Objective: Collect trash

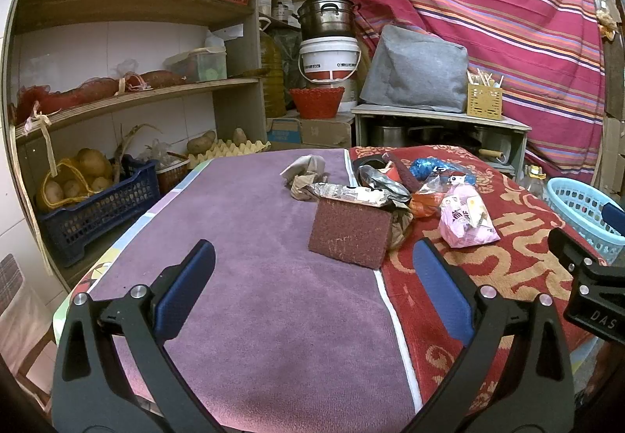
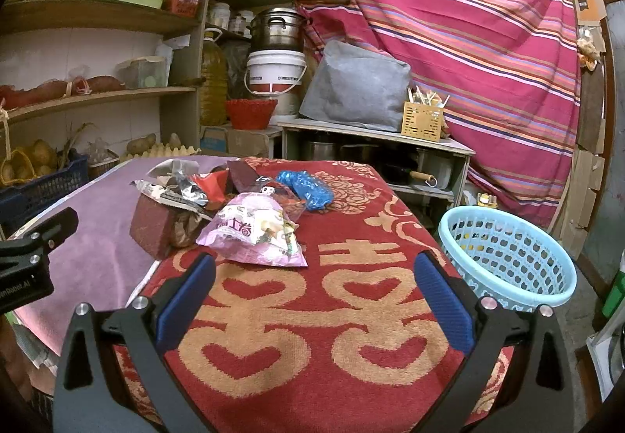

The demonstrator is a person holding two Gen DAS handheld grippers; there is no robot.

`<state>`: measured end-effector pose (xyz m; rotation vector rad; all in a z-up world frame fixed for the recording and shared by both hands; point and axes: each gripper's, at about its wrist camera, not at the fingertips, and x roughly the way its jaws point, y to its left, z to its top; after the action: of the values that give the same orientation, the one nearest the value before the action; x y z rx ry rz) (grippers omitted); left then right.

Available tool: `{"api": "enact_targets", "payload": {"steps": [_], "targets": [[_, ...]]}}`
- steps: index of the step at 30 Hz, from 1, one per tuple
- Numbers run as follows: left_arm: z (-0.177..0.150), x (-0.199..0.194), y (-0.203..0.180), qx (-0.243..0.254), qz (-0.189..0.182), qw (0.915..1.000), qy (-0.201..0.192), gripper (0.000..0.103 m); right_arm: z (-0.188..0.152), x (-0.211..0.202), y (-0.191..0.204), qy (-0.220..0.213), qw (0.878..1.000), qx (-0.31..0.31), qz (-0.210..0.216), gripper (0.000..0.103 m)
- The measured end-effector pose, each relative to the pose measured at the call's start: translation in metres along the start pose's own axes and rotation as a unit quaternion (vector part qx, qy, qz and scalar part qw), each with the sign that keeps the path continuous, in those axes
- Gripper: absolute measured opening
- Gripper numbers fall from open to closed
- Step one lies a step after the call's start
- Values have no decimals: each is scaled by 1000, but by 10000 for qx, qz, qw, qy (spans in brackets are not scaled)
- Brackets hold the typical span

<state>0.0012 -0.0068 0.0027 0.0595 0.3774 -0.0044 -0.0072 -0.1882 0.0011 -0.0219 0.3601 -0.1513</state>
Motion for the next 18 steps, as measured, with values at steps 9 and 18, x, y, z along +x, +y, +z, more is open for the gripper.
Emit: {"api": "enact_targets", "payload": {"steps": [9,18], "targets": [[0,0,0,-5,-9,10000,0,98,-1,-1,1,-8,10000,-4,-6,99],[0,0,0,-13,-7,10000,0,98,-1,-1,2,7,10000,-10,-7,99]]}}
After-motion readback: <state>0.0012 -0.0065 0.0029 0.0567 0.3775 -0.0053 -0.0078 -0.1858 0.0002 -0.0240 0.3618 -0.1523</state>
